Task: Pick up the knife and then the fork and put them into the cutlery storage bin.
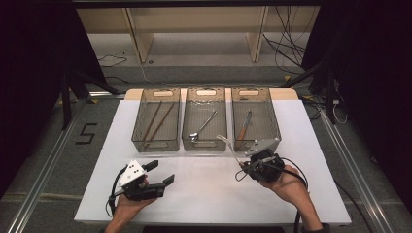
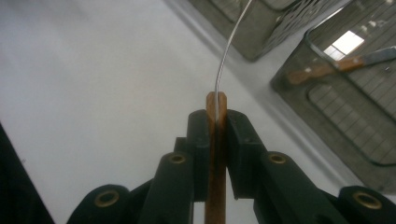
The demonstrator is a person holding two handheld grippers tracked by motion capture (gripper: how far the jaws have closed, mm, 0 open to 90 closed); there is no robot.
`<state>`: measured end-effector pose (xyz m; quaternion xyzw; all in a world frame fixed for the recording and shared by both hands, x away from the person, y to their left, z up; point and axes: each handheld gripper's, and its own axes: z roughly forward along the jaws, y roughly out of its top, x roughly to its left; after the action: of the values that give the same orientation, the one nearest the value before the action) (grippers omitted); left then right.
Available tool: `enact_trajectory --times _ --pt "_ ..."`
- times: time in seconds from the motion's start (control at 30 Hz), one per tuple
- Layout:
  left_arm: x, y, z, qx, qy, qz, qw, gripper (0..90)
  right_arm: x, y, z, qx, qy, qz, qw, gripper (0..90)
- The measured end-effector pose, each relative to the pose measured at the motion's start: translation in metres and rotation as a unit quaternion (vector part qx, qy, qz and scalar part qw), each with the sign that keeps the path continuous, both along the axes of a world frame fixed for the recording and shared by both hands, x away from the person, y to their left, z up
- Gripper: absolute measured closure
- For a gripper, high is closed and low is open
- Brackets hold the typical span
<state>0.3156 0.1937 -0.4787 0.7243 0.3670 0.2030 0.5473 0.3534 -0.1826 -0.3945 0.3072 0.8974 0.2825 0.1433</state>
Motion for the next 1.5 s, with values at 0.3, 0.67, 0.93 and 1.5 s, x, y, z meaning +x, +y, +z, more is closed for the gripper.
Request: enact_trajectory --times 0.3,0.67,0.93,1.5 --pt "0.000 0.000 0.000 -0.002 0.000 0.002 1.0000 18.4 0.027 -0.006 0.007 0.016 0.002 -0.028 0.9995 81.0" --pt "0.000 0.000 0.000 -0.001 0.001 0.002 1.0000 18.4 0.055 -0.026 0.019 0.045 -0.005 -0.077 0.9960 81.0" --pt "0.000 0.000 0.000 0.000 0.003 0.002 1.0000 18.4 0.083 -0.032 0.023 0.061 -0.004 -0.118 0.9911 81.0" --pt "0.001 0.000 -0.001 -0.001 0.004 0.002 1.0000 18.4 0.125 -0.040 0.024 0.087 0.023 -0.168 0.9817 81.0"
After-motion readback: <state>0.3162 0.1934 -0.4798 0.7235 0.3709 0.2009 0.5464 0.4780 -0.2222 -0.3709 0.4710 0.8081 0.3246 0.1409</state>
